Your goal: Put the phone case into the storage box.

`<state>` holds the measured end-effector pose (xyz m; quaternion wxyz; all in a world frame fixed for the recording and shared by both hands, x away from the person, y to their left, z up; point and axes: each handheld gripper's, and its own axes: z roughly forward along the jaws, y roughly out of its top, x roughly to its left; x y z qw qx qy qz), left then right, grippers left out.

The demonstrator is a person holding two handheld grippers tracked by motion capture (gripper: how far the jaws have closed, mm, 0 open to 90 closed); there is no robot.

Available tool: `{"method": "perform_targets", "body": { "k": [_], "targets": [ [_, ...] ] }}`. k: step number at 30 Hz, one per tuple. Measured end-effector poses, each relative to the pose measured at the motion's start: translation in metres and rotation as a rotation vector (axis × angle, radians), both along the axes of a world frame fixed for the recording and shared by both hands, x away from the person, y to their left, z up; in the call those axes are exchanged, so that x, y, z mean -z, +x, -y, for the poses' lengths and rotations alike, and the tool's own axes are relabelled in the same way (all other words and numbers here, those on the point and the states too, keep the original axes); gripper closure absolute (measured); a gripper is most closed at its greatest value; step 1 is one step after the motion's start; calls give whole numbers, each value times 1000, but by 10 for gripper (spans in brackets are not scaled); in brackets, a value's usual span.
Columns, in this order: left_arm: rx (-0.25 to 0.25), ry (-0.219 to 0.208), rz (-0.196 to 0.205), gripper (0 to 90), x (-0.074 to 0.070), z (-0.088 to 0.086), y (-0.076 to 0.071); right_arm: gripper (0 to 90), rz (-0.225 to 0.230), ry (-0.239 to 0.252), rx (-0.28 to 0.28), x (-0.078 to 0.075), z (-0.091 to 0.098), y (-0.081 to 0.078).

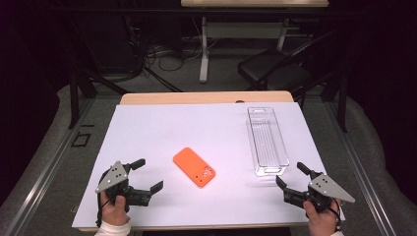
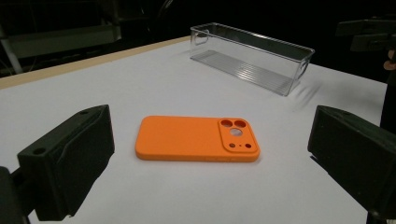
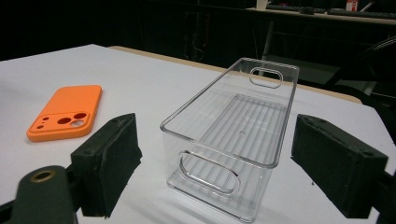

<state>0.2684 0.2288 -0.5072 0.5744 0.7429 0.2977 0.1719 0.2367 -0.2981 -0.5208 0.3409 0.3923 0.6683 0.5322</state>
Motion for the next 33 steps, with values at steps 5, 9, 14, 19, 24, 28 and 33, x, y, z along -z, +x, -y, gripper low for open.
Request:
{"method": "perform_targets", "body": {
  "k": [5,9,14,19,24,28,33],
  "targets": [
    [-2,0,-1,3,-1,1,0,144,1,-10,-6,1,-1,0],
    [-10,2,0,3,-1,2,0,144,-15,-6,-6,1,-2,0],
    [-16,-14,-45,3,-2,6,5,143,-22,-21,-2,1,-2,1],
    [-11,-17,-83,3,-4,12,8,143,-21,-18,13,2,-2,4],
    [-36,-18,-164,3,-9,22,20,144,-31,-17,25,3,-3,6],
    [-67,-9,-227,3,-12,32,30,144,-32,-23,24,3,-4,8],
    [-80,36,-215,3,-12,44,37,144,-31,-31,21,3,-5,7]
  ]
}}
